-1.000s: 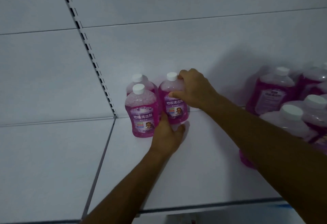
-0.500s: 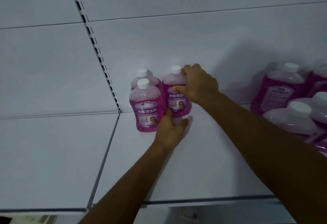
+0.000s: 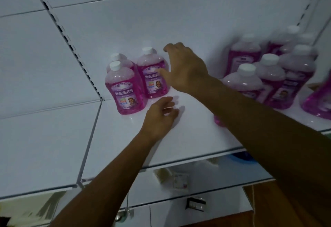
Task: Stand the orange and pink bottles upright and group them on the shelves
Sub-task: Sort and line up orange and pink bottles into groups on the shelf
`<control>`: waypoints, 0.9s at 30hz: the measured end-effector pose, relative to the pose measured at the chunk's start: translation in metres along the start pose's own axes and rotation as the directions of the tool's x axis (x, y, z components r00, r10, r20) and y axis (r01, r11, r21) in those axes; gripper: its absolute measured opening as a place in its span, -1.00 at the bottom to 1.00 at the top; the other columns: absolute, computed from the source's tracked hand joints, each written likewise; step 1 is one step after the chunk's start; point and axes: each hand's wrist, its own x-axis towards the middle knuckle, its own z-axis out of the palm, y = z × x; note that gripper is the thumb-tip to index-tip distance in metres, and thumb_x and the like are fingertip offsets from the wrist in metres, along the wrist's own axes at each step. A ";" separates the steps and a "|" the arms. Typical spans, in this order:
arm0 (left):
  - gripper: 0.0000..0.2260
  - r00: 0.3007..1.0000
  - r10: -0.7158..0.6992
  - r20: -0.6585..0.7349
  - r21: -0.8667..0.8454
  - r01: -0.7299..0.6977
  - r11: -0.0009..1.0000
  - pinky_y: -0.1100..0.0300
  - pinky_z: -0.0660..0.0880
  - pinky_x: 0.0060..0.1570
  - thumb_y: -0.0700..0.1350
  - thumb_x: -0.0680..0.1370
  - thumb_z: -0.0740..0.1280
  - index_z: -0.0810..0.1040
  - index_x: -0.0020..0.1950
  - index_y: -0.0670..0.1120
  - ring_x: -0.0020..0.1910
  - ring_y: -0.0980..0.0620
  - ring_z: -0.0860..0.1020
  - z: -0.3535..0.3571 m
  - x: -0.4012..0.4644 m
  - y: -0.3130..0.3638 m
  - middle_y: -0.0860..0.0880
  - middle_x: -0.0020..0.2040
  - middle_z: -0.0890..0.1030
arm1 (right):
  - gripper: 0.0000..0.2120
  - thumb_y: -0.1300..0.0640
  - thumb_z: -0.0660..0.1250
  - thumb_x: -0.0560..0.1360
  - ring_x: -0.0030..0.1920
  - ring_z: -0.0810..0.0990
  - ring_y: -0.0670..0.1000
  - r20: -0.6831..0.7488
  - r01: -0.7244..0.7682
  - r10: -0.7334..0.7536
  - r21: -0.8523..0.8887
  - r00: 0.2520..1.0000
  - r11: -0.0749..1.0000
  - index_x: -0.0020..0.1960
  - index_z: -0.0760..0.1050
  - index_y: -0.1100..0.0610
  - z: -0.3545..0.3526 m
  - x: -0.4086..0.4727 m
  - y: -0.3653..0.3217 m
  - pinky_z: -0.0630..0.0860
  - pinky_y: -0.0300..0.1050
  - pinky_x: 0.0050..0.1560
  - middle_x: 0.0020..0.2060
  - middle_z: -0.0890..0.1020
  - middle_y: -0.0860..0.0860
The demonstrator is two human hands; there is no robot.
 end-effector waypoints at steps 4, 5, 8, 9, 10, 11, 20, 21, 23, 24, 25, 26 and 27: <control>-0.54 0.984 0.059 0.171 -0.019 -0.057 0.998 0.29 0.42 0.09 -0.06 0.54 0.38 0.36 0.41 0.01 0.19 0.10 0.50 0.029 -0.001 0.009 0.04 0.34 0.49 | -0.54 -0.11 0.31 0.52 0.19 0.49 0.09 -0.089 -0.030 0.026 -0.046 0.996 0.998 0.30 0.39 0.12 -0.043 -0.021 0.013 0.50 -0.01 0.13 0.20 0.51 0.07; -0.49 0.974 0.066 0.219 -0.039 -0.058 0.998 0.27 0.42 0.09 -0.08 0.52 0.41 0.33 0.44 0.03 0.22 0.08 0.48 0.036 0.000 0.010 0.03 0.37 0.46 | -0.54 -0.12 0.31 0.52 0.20 0.48 0.08 -0.094 -0.053 0.048 -0.054 0.994 0.997 0.31 0.39 0.11 -0.053 -0.027 0.018 0.49 0.00 0.16 0.22 0.51 0.06; -0.31 0.936 0.090 0.340 -0.034 -0.083 0.996 0.24 0.40 0.08 -0.07 0.47 0.47 0.21 0.51 0.02 0.25 0.11 0.42 0.056 0.006 0.017 0.05 0.43 0.37 | -0.51 -0.14 0.31 0.51 0.25 0.44 0.05 -0.079 -0.113 0.108 -0.071 0.991 0.991 0.33 0.38 0.10 -0.077 -0.048 0.037 0.43 -0.05 0.20 0.27 0.49 0.04; -0.27 0.927 0.103 0.362 -0.029 -0.100 0.995 0.23 0.41 0.08 -0.04 0.45 0.49 0.20 0.52 0.01 0.25 0.11 0.41 0.062 0.009 0.019 0.05 0.43 0.37 | -0.50 -0.14 0.32 0.50 0.26 0.43 0.05 -0.068 -0.133 0.129 -0.071 0.989 0.988 0.34 0.38 0.11 -0.082 -0.055 0.044 0.41 -0.05 0.22 0.28 0.48 0.05; -0.26 0.913 0.129 0.387 -0.044 -0.121 0.992 0.23 0.43 0.09 -0.02 0.43 0.51 0.21 0.51 0.00 0.25 0.10 0.43 0.069 0.010 0.022 0.04 0.41 0.40 | -0.48 -0.14 0.33 0.50 0.27 0.43 0.06 -0.054 -0.158 0.155 -0.078 0.986 0.984 0.34 0.38 0.12 -0.085 -0.062 0.051 0.40 -0.05 0.22 0.28 0.48 0.06; -0.27 0.900 0.160 0.404 -0.076 -0.142 0.987 0.23 0.46 0.09 0.00 0.41 0.52 0.25 0.49 -0.01 0.24 0.08 0.47 0.076 0.012 0.024 0.04 0.36 0.44 | -0.46 -0.14 0.34 0.49 0.27 0.42 0.07 -0.038 -0.181 0.178 -0.083 0.983 0.980 0.35 0.38 0.13 -0.087 -0.069 0.058 0.39 -0.04 0.23 0.28 0.48 0.08; -0.53 0.899 0.248 0.361 -0.042 -0.250 0.967 0.33 0.46 -0.10 0.01 0.41 0.51 0.47 0.25 -0.06 0.01 0.06 0.58 0.099 0.027 0.016 0.04 0.10 0.61 | -0.25 0.05 0.51 0.38 0.25 0.42 0.07 0.091 -0.285 0.283 0.003 0.955 0.959 0.45 0.23 0.16 -0.078 -0.110 0.087 0.35 -0.14 0.19 0.32 0.43 0.10; -0.53 0.897 0.252 0.363 -0.034 -0.257 0.966 0.32 0.46 -0.09 0.01 0.42 0.51 0.47 0.26 -0.06 0.02 0.06 0.58 0.095 0.029 0.013 0.04 0.11 0.60 | -0.23 0.06 0.52 0.37 0.26 0.42 0.07 0.095 -0.278 0.275 0.021 0.957 0.960 0.45 0.22 0.16 -0.078 -0.110 0.088 0.34 -0.15 0.19 0.33 0.43 0.10; -0.52 0.903 0.221 0.369 -0.030 -0.226 0.974 0.23 0.49 0.01 -0.01 0.43 0.49 0.43 0.29 -0.04 0.08 0.02 0.58 0.085 0.032 0.006 0.02 0.16 0.59 | -0.21 0.09 0.52 0.37 0.30 0.41 0.06 0.123 -0.246 0.240 0.039 0.963 0.968 0.48 0.20 0.13 -0.075 -0.107 0.086 0.33 -0.15 0.23 0.38 0.40 0.09; -0.50 0.911 0.184 0.369 -0.037 -0.184 0.982 0.18 0.51 0.06 -0.02 0.44 0.49 0.39 0.31 -0.03 0.09 0.02 0.57 0.077 0.032 0.003 0.01 0.18 0.58 | -0.20 0.12 0.52 0.37 0.32 0.40 0.06 0.140 -0.232 0.223 0.051 0.965 0.971 0.49 0.19 0.10 -0.073 -0.105 0.084 0.33 -0.16 0.24 0.40 0.39 0.08; -0.48 0.920 0.149 0.364 -0.054 -0.138 0.989 0.15 0.52 0.08 -0.03 0.44 0.49 0.34 0.31 -0.01 0.09 0.02 0.57 0.069 0.032 -0.001 0.02 0.20 0.56 | -0.19 0.16 0.52 0.37 0.33 0.40 0.05 0.152 -0.220 0.207 0.073 0.967 0.973 0.50 0.18 0.07 -0.068 -0.102 0.082 0.34 -0.16 0.24 0.40 0.39 0.07; -0.47 0.929 0.129 0.348 -0.072 -0.110 0.991 0.17 0.53 0.07 -0.04 0.44 0.49 0.31 0.32 0.01 0.08 0.04 0.57 0.060 0.031 -0.005 0.03 0.20 0.55 | -0.19 0.18 0.52 0.37 0.32 0.41 0.05 0.164 -0.208 0.190 0.100 0.968 0.973 0.50 0.17 0.04 -0.063 -0.099 0.078 0.37 -0.15 0.24 0.40 0.39 0.06; -0.46 0.940 0.125 0.318 -0.080 -0.105 0.991 0.22 0.52 0.05 -0.04 0.45 0.48 0.29 0.32 0.00 0.08 0.05 0.57 0.053 0.029 -0.010 0.04 0.19 0.55 | -0.19 0.19 0.51 0.38 0.30 0.43 0.05 0.172 -0.193 0.171 0.127 0.970 0.973 0.50 0.17 0.01 -0.056 -0.094 0.073 0.41 -0.12 0.25 0.38 0.41 0.07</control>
